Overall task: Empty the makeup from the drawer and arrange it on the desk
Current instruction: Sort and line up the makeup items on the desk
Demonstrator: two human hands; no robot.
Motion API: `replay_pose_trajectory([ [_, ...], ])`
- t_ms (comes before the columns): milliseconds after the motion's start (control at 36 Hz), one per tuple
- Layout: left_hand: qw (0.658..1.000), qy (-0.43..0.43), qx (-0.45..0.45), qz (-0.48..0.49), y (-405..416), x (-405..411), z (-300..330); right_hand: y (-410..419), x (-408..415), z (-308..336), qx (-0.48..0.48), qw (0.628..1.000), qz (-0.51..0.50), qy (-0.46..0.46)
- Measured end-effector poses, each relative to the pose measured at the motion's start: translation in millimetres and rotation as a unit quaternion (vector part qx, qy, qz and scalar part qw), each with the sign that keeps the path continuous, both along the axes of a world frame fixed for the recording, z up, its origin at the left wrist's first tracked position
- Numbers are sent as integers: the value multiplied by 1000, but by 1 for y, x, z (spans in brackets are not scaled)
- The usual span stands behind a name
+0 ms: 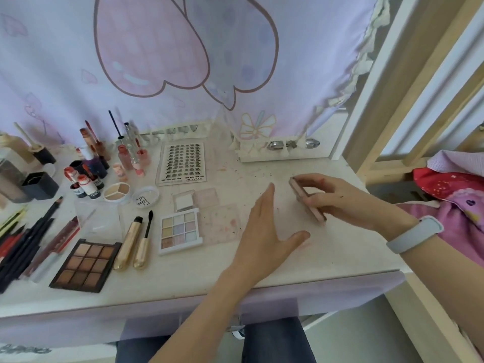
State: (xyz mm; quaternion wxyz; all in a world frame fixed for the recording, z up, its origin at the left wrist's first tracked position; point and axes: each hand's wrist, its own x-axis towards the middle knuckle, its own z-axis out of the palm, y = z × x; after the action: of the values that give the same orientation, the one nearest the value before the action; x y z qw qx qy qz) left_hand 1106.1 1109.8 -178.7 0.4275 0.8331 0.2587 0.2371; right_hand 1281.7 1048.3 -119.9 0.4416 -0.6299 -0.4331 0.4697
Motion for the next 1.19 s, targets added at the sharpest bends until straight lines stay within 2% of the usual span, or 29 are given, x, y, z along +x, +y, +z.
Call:
replay_pose_trajectory([
  [139,998,-50,-46,12,1,-3,4,1,-24,0,-5,998,23,-64],
  [500,996,-78,-45,29,-1,-6,8,4,-27,-4,-16,997,-42,-67],
  [611,994,-86,-66,27,3,-6,8,5,-22,0,-2,1000,-14,2],
  [694,995,-76,-61,17,8,-5,8,6,-15,-1,10,996,-82,45],
  [833,999,-37,-26,11,23,-6,17,11,-5,-1,32,982,-177,54],
  [944,997,34,68,17,36,-6,28,19,-1,-2,49,977,-208,10],
  [1056,972,169,156,42,57,-7,29,28,4,-3,46,972,-231,-17],
  [1194,941,268,199,59,77,-4,23,37,8,-3,49,965,-256,-29],
])
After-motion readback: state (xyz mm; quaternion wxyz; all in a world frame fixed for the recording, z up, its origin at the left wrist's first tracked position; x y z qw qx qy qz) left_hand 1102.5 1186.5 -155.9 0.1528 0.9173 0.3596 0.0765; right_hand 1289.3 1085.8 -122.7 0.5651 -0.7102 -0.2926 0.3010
